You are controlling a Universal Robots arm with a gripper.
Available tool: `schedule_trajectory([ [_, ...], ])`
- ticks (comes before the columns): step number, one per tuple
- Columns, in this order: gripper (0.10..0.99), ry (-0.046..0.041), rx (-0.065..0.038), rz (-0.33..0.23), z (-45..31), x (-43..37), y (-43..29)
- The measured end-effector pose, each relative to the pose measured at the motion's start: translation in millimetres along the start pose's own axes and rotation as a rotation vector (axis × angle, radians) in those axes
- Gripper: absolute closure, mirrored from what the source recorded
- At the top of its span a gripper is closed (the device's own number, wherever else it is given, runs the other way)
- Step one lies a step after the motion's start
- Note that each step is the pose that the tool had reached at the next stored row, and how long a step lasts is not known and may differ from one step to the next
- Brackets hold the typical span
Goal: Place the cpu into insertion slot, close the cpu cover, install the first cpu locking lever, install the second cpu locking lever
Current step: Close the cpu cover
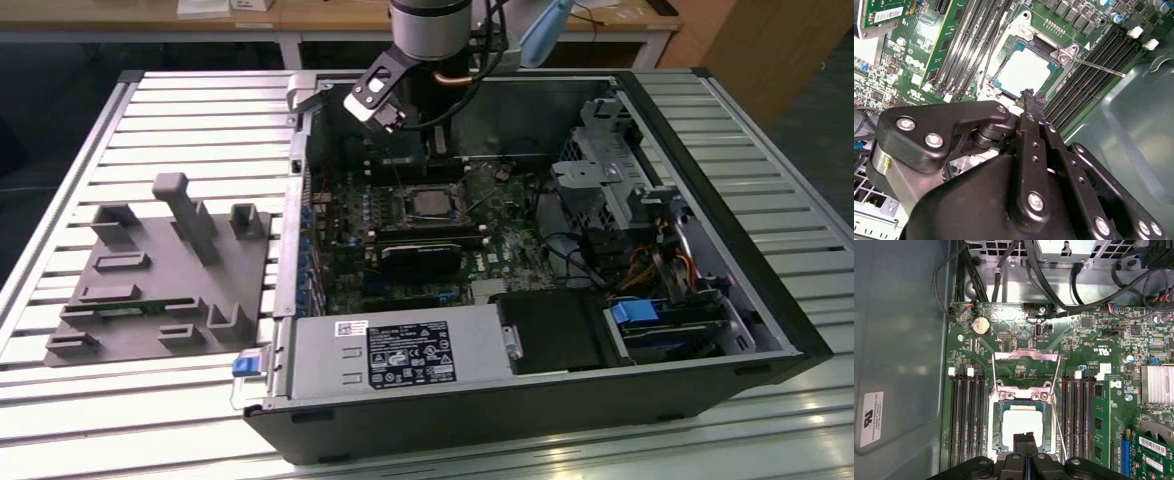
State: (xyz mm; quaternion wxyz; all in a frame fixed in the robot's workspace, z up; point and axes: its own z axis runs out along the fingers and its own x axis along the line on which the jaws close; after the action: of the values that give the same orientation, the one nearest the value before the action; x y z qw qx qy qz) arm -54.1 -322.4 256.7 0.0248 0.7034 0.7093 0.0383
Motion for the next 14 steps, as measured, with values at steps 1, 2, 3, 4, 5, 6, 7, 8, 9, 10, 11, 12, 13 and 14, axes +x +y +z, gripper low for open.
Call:
schedule_trajectory([
  [1, 0.984, -0.0005, 0.0, 0.0, -0.7, 0.0, 0.0],
  [2, 0.984, -0.0003, 0.0, 0.0, -1.5, 0.0, 0.1],
  [3, 0.984, 0.0, 0.0, 0.0, -2.4, 0.0, 0.2],
  [4, 0.984, -0.0001, 0.0, 0.0, -3.2, 0.1, 0.3],
  [5, 0.984, 0.0, 0.0, 0.0, -3.5, 0.1, 0.3],
  [6, 0.984, 0.0001, 0.0, 0.0, -3.4, 0.1, 0.3],
  [7, 0.984, 0.0002, 0.0, 0.0, -3.4, 0.1, 0.3],
  [8, 0.984, 0.0002, 0.0, 0.0, -3.5, 0.1, 0.3],
  [9, 0.984, 0.0001, 0.0, 0.0, -3.5, 0.1, 0.4],
  [10, 0.984, -0.0001, 0.0, 0.0, -3.6, 0.1, 1.1],
  [11, 0.984, -0.0002, 0.0, 0.0, -3.5, 0.1, 2.3],
  [12, 0.984, -0.0001, 0.0, 0.0, -3.3, 0.1, 4.0],
  [13, 0.984, 0.0, 0.0, 0.0, -3.1, 0.0, 5.9],
  [14, 0.984, 0.0, 0.0, 0.0, -2.9, 0.0, 8.2],
])
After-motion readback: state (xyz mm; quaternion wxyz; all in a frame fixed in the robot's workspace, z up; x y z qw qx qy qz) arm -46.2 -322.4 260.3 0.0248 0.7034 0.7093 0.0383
